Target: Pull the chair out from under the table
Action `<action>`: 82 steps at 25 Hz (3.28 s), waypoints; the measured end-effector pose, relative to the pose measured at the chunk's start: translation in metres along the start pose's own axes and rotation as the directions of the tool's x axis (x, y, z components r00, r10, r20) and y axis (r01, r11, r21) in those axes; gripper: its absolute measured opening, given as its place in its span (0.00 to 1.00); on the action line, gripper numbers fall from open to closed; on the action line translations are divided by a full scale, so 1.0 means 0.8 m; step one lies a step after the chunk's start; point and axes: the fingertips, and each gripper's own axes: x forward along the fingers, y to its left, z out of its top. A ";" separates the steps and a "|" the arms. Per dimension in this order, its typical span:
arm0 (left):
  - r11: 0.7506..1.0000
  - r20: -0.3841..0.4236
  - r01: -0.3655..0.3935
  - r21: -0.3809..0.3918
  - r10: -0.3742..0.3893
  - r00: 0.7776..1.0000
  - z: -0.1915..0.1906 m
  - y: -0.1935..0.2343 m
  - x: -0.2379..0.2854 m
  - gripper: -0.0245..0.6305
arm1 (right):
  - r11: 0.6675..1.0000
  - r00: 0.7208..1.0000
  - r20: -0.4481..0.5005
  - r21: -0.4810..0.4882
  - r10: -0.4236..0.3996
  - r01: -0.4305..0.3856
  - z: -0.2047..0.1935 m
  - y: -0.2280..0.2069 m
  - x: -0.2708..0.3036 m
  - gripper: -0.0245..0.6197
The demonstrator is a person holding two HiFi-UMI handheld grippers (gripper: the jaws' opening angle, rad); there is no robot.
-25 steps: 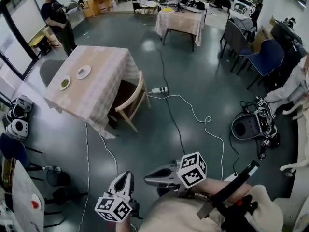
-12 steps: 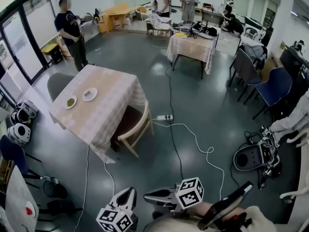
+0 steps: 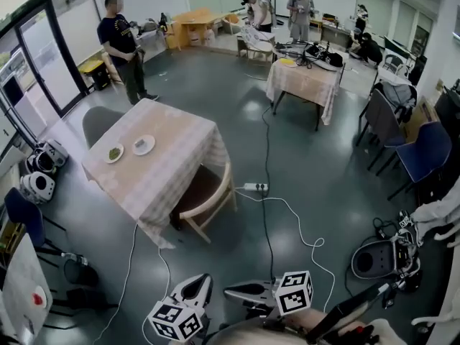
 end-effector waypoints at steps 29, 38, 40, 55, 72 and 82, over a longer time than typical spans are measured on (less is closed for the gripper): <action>0.998 0.074 -0.002 -0.060 0.006 0.997 0.071 0.198 -0.039 0.05 | 0.999 0.999 -0.036 -0.033 0.022 -0.023 0.057 -0.041 0.175 0.05; 0.994 0.097 -0.007 -0.105 0.018 0.995 0.064 0.270 -0.093 0.05 | 0.998 0.998 -0.066 -0.060 -0.003 -0.001 0.049 -0.036 0.266 0.05; 0.994 0.107 -0.011 -0.109 0.023 0.994 0.064 0.283 -0.104 0.05 | 0.998 0.996 -0.087 -0.068 -0.002 -0.004 0.044 -0.034 0.282 0.05; 0.982 0.092 -0.040 -0.187 0.058 0.994 0.070 0.323 -0.079 0.05 | 0.997 0.992 -0.101 -0.026 -0.078 0.076 0.064 -0.066 0.282 0.05; 0.960 0.004 -0.252 -0.120 0.255 0.967 0.124 0.306 0.002 0.05 | 0.976 0.977 -0.081 0.107 0.197 -0.188 0.159 -0.122 0.256 0.05; 0.951 0.057 -0.270 -0.151 0.281 0.958 0.173 0.267 0.096 0.05 | 0.969 0.971 -0.069 0.109 0.228 -0.220 0.235 -0.187 0.192 0.05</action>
